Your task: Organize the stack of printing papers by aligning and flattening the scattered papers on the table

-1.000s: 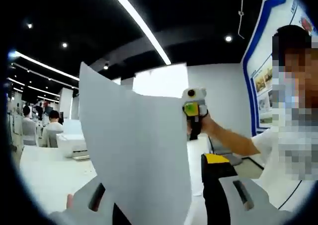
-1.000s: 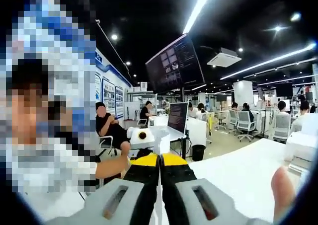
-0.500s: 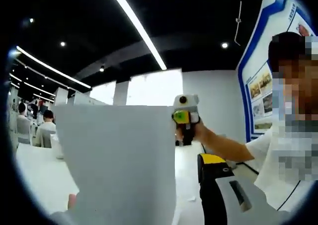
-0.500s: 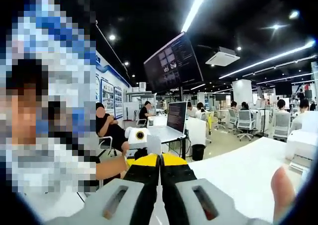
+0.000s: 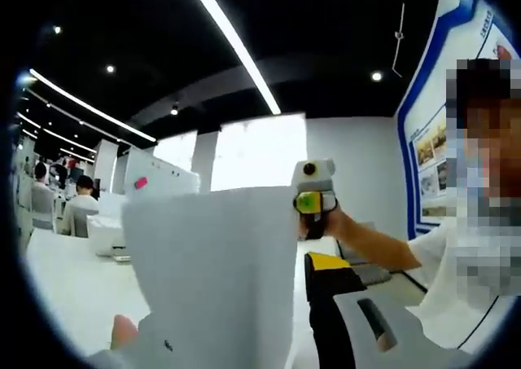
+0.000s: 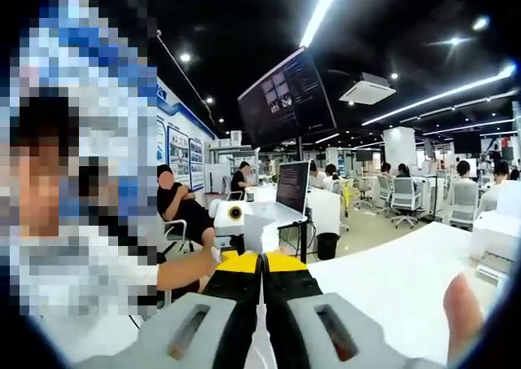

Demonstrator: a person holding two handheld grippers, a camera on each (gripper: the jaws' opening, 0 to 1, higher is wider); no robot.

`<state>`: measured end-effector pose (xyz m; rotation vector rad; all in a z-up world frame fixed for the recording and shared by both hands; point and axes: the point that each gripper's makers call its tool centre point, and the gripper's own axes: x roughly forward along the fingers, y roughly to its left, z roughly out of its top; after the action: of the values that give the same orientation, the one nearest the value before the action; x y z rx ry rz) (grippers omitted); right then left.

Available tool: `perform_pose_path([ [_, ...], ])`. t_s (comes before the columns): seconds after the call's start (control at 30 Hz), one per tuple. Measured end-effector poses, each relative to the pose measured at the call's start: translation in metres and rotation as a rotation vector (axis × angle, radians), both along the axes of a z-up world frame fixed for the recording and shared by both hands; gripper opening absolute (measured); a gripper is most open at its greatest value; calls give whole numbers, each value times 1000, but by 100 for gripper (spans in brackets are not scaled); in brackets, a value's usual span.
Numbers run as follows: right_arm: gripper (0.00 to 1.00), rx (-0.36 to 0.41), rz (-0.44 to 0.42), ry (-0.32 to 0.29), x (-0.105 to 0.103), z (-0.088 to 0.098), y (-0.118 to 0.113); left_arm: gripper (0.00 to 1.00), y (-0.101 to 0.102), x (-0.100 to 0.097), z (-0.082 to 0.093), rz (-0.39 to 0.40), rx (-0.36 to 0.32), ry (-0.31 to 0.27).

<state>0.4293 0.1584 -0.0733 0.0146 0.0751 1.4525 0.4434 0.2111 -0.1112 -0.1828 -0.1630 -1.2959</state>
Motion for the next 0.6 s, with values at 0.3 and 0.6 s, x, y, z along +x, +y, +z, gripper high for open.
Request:
perform_pose_path([
  [0.3, 0, 1, 1, 0, 0, 0, -3, 12, 4, 2, 4, -9, -26, 41],
  [0.6, 0, -9, 3, 0, -1, -3, -2, 6, 2, 1, 2, -21, -10, 40],
])
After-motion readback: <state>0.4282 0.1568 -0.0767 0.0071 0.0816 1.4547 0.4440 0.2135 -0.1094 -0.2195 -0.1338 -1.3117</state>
